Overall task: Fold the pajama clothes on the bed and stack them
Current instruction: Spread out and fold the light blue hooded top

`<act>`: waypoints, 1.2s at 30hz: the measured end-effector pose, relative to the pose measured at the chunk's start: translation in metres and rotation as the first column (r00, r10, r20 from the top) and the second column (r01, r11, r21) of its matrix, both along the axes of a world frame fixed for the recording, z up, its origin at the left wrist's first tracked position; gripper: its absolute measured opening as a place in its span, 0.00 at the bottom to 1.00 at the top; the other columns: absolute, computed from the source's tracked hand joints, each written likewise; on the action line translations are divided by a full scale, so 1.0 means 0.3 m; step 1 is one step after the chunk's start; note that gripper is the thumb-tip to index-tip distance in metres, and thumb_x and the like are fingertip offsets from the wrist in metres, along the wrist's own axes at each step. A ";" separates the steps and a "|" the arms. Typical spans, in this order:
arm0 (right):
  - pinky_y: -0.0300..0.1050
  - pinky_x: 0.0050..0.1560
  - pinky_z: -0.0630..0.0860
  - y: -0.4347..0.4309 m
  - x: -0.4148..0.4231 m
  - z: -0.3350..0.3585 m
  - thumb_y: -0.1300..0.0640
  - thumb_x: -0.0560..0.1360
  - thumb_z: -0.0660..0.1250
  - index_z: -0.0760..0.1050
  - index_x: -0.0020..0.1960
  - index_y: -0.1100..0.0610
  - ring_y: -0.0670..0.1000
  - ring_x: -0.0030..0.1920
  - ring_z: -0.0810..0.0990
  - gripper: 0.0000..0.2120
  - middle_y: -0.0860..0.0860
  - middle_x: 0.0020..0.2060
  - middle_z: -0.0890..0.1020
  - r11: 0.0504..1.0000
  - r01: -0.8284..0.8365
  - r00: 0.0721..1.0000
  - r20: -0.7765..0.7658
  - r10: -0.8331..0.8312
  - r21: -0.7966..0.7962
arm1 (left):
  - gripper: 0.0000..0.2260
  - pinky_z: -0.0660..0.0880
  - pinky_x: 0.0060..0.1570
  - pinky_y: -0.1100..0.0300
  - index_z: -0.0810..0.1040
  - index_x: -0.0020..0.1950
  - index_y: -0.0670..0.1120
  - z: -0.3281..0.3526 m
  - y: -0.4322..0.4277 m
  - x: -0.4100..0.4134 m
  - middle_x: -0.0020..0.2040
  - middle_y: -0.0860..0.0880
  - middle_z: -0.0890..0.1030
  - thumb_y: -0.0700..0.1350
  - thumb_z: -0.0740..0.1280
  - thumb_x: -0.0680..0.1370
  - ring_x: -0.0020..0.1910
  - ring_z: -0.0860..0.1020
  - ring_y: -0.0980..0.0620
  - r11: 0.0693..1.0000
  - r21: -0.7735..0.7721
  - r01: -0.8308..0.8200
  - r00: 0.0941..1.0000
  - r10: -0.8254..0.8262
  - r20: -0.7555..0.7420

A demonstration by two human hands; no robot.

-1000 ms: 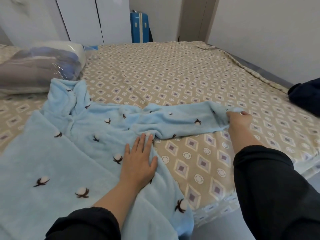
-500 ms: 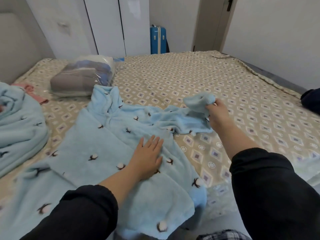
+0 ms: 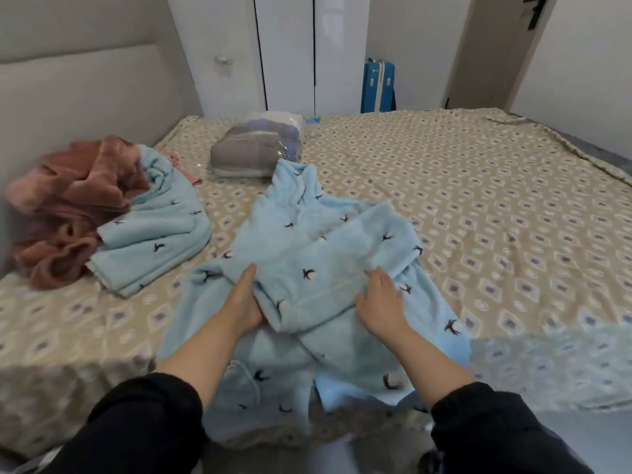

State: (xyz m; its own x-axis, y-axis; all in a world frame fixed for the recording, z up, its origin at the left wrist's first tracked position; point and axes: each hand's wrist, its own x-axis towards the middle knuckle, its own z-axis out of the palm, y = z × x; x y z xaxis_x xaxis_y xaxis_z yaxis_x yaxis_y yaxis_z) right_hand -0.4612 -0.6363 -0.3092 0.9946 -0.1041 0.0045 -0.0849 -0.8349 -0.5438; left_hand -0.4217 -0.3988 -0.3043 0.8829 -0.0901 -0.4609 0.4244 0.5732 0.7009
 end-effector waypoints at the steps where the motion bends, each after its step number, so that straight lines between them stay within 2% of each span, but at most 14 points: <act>1: 0.56 0.73 0.53 -0.012 -0.015 -0.056 0.53 0.81 0.54 0.52 0.76 0.59 0.56 0.76 0.53 0.27 0.56 0.77 0.54 0.991 0.012 0.997 -0.073 -0.022 -0.136 | 0.19 0.69 0.66 0.47 0.73 0.67 0.39 0.002 -0.014 -0.002 0.63 0.40 0.78 0.50 0.62 0.81 0.64 0.75 0.41 0.995 0.104 0.001 1.000 -0.001 0.007; 3: 0.54 0.75 0.48 -0.024 -0.017 -0.126 0.48 0.82 0.51 0.48 0.78 0.60 0.55 0.77 0.49 0.29 0.55 0.78 0.51 0.984 0.020 0.994 -0.104 -0.039 -0.177 | 0.16 0.72 0.64 0.45 0.74 0.64 0.35 0.011 -0.045 -0.006 0.61 0.37 0.78 0.39 0.68 0.77 0.61 0.76 0.40 0.909 0.417 -0.014 0.999 -0.004 0.043; 5: 0.53 0.72 0.56 -0.034 0.002 -0.123 0.49 0.81 0.56 0.54 0.75 0.61 0.57 0.74 0.59 0.28 0.57 0.74 0.61 0.995 0.094 0.994 -0.068 -0.091 0.042 | 0.13 0.73 0.62 0.43 0.76 0.59 0.32 0.025 -0.069 -0.021 0.58 0.36 0.79 0.31 0.67 0.74 0.57 0.78 0.39 0.805 0.592 -0.045 0.999 0.019 0.050; 7: 0.49 0.59 0.66 -0.055 0.021 -0.101 0.55 0.79 0.60 0.60 0.72 0.59 0.58 0.64 0.71 0.23 0.55 0.62 0.73 0.917 0.156 0.987 -0.036 -0.154 0.367 | 0.08 0.76 0.57 0.46 0.76 0.51 0.34 0.061 -0.067 -0.045 0.51 0.37 0.79 0.28 0.62 0.74 0.50 0.79 0.41 0.877 0.476 -0.066 0.998 0.053 0.041; 9: 0.44 0.54 0.65 -0.078 0.019 -0.088 0.59 0.80 0.59 0.58 0.73 0.58 0.51 0.58 0.70 0.23 0.49 0.59 0.69 0.822 0.178 0.982 -0.044 -0.184 0.541 | 0.11 0.78 0.51 0.53 0.77 0.40 0.38 0.103 -0.027 -0.065 0.41 0.41 0.77 0.28 0.57 0.76 0.40 0.79 0.47 0.983 0.172 -0.070 0.997 0.062 0.055; 12: 0.44 0.56 0.67 -0.101 0.024 -0.087 0.57 0.81 0.56 0.60 0.69 0.60 0.50 0.60 0.65 0.17 0.47 0.59 0.66 0.811 0.211 0.978 -0.110 -0.180 0.545 | 0.11 0.74 0.59 0.52 0.75 0.42 0.40 0.096 0.104 -0.110 0.40 0.45 0.74 0.30 0.54 0.74 0.42 0.76 0.48 0.997 0.011 -0.077 0.997 0.077 0.030; 16: 0.46 0.61 0.62 -0.096 0.042 -0.080 0.57 0.82 0.55 0.57 0.73 0.68 0.52 0.64 0.66 0.24 0.54 0.58 0.64 0.815 0.258 0.966 -0.164 -0.201 0.518 | 0.05 0.75 0.44 0.50 0.74 0.49 0.40 0.019 0.246 -0.243 0.43 0.40 0.77 0.33 0.63 0.76 0.41 0.77 0.42 0.837 0.539 0.098 0.995 -0.069 -0.073; 20: 0.47 0.52 0.62 -0.086 0.048 -0.106 0.56 0.80 0.58 0.61 0.57 0.55 0.51 0.50 0.66 0.08 0.47 0.43 0.65 0.823 0.290 0.957 -0.163 -0.241 0.488 | 0.12 0.78 0.40 0.50 0.73 0.58 0.41 0.017 0.260 -0.256 0.54 0.39 0.79 0.38 0.69 0.76 0.50 0.79 0.39 0.803 0.595 -0.019 0.996 0.069 -0.061; 22: 0.45 0.51 0.59 -0.081 0.052 -0.106 0.56 0.79 0.58 0.55 0.48 0.45 0.49 0.41 0.62 0.12 0.43 0.37 0.57 0.831 0.289 0.957 -0.172 -0.234 0.476 | 0.05 0.78 0.38 0.51 0.76 0.51 0.37 0.041 0.271 -0.250 0.48 0.39 0.79 0.34 0.64 0.77 0.45 0.80 0.42 0.896 0.444 -0.021 0.995 0.063 -0.080; 25: 0.45 0.49 0.61 -0.084 0.058 -0.104 0.57 0.80 0.57 0.54 0.51 0.47 0.49 0.39 0.62 0.12 0.44 0.36 0.56 0.833 0.297 0.955 -0.161 -0.250 0.467 | 0.13 0.80 0.36 0.56 0.80 0.38 0.34 0.064 0.323 -0.276 0.38 0.39 0.81 0.31 0.57 0.76 0.37 0.83 0.46 0.999 -0.003 -0.052 0.994 0.051 -0.100; 27: 0.45 0.44 0.63 -0.084 0.057 -0.107 0.58 0.80 0.57 0.54 0.53 0.50 0.51 0.41 0.64 0.11 0.44 0.37 0.58 0.843 0.287 0.957 -0.159 -0.241 0.455 | 0.10 0.80 0.33 0.57 0.78 0.49 0.36 0.051 0.356 -0.296 0.44 0.40 0.81 0.31 0.58 0.76 0.37 0.83 0.47 0.969 0.227 0.095 0.987 -0.062 -0.146; 31: 0.49 0.50 0.67 -0.073 0.049 -0.096 0.58 0.78 0.57 0.58 0.67 0.52 0.58 0.56 0.71 0.18 0.52 0.52 0.71 0.866 0.295 0.954 -0.167 -0.247 0.404 | 0.27 0.80 0.39 0.54 0.65 0.74 0.45 -0.004 0.376 -0.319 0.63 0.44 0.72 0.41 0.67 0.75 0.49 0.79 0.47 0.369 0.850 0.377 0.918 -0.275 -0.287; 33: 0.54 0.60 0.68 -0.063 0.046 -0.099 0.56 0.79 0.57 0.53 0.76 0.57 0.64 0.65 0.69 0.27 0.59 0.67 0.69 0.886 0.307 0.949 -0.188 -0.255 0.348 | 0.22 0.79 0.46 0.52 0.70 0.67 0.50 -0.008 0.363 -0.322 0.63 0.46 0.74 0.49 0.69 0.74 0.50 0.78 0.48 0.124 0.966 0.225 0.944 -0.274 -0.184; 36: 0.58 0.70 0.62 -0.040 0.051 -0.100 0.53 0.78 0.57 0.50 0.78 0.57 0.64 0.70 0.64 0.31 0.61 0.72 0.64 0.909 0.315 0.943 -0.193 -0.270 0.272 | 0.19 0.73 0.43 0.55 0.71 0.62 0.53 -0.024 0.343 -0.314 0.55 0.49 0.78 0.56 0.66 0.74 0.48 0.76 0.49 -0.097 0.995 0.030 0.971 -0.235 -0.053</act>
